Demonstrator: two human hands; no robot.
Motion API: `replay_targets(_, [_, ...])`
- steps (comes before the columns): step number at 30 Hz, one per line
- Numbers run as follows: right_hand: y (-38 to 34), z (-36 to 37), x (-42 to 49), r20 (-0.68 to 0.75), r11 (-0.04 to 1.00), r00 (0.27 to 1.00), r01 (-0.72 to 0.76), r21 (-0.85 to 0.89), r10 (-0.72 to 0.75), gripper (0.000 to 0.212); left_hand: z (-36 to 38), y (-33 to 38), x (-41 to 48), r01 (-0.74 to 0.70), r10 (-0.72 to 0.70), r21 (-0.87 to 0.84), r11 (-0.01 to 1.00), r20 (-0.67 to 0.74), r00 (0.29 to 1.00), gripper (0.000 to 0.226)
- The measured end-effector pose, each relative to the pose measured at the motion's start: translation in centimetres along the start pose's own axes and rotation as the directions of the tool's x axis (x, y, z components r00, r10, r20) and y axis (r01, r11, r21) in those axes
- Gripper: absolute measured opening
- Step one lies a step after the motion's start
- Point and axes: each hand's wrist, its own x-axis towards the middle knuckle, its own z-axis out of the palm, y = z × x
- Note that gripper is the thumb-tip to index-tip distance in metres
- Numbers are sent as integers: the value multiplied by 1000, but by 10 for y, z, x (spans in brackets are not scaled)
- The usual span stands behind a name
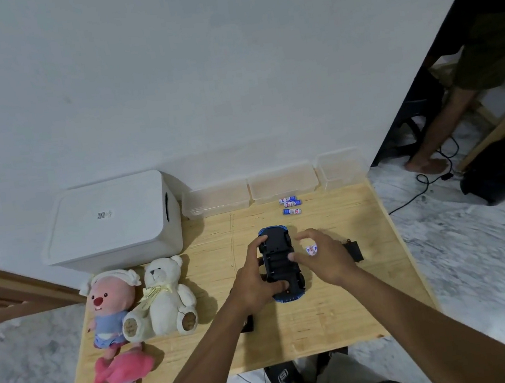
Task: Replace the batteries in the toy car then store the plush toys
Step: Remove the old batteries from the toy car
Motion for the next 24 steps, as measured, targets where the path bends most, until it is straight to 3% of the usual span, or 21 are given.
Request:
replay_targets(4, [19,12,2,124,997,991,52,-55,-45,73,1,-10,3,45,-45,1,999,13,999,103])
replay_targets(10, [33,27,5,110,992,992,69,-110,-57,78,7,-19,6,51,-54,110,993,24,998,101])
replay_targets(13, [38,31,6,91,991,992,94,-98,-85,73,9,-18,6,62,-63,109,992,5,998,100])
replay_targets(16, [36,30,5,43,989,992,122,-87,-118,52,9,-17,7,74,-73,133,988,-13,997,101])
replay_targets(19, [34,21,3,-30,988,993,119,99,-117,27,11,-13,5,56,-50,176,983,-38,998,104])
replay_targets(21, [36,6,8,-59,973,995,96,208,-85,22,12,-8,6,29,-7,224,974,-100,995,105])
replay_targets(24, [38,-29,25,-89,973,995,56,224,-37,23,13,18,17,12,82,332,943,-268,960,92])
